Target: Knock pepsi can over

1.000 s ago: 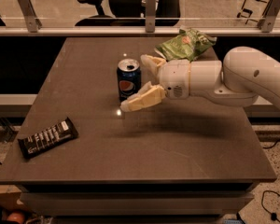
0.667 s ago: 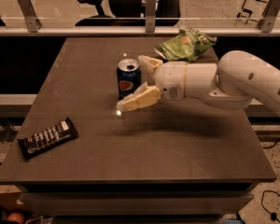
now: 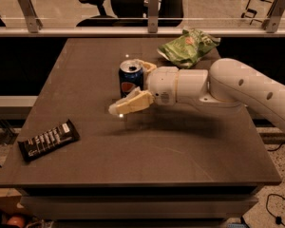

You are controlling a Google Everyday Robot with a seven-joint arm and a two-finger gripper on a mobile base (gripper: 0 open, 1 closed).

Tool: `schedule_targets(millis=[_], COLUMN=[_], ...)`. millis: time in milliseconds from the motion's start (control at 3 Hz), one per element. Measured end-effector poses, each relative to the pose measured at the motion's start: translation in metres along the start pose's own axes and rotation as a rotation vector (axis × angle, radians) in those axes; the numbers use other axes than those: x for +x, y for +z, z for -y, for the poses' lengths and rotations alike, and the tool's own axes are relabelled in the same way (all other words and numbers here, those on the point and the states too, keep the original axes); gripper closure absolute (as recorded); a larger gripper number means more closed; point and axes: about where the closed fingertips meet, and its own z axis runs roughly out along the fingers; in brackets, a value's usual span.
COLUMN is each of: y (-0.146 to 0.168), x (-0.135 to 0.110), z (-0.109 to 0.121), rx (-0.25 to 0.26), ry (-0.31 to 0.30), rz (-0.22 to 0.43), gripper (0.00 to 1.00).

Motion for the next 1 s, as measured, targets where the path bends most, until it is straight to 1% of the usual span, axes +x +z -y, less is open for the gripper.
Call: schedule_targets(millis=[333, 667, 1000], y=[0.0067, 0.0083, 0.0101], x=[0.0009, -0.0002, -0.0011], z=[0.0001, -0.0013, -0.0027], rx=[0.0, -0.004, -0.008], ry=[-0.004, -0.006, -0.007], rz=[0.012, 0.012, 0.013], gripper=[0.0, 0.19, 0.42])
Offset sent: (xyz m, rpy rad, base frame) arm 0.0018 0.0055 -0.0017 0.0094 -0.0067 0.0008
